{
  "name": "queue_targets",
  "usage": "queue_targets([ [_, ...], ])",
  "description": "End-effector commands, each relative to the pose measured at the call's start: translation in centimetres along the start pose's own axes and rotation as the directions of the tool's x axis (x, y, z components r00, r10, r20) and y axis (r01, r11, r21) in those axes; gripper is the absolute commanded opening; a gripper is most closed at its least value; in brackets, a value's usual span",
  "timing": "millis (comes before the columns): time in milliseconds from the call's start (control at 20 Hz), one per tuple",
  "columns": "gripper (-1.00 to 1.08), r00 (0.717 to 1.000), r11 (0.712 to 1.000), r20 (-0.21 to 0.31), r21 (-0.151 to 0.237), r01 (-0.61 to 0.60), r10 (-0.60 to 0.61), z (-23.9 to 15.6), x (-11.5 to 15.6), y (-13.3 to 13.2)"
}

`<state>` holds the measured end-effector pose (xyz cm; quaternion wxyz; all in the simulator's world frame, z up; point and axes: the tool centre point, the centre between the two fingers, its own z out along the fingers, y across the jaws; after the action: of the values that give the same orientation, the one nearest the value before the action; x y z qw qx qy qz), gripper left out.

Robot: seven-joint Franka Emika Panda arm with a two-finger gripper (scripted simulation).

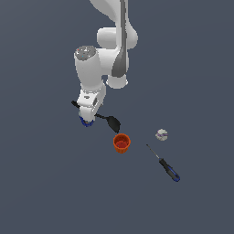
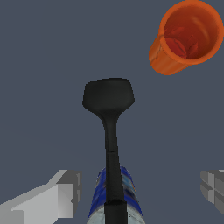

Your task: Pick up a designated object from a clutter of objects.

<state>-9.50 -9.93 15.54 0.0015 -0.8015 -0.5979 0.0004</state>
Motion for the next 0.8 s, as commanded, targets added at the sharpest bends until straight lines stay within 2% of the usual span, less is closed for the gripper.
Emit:
queue_targets([
  [0,1.00,0.999,0.999,0.000,-0.001,0.042,-0.042,0.38,-0.38,-0.34],
  [400,1.00,0.993,0.993,0.001,-0.003,0.119,-0.119,1.11,-1.09,-1.01],
  [750,1.00,0.992,0.992,0.001,-0.003,0.129,-0.129,1.23,-1.19,-1.11],
])
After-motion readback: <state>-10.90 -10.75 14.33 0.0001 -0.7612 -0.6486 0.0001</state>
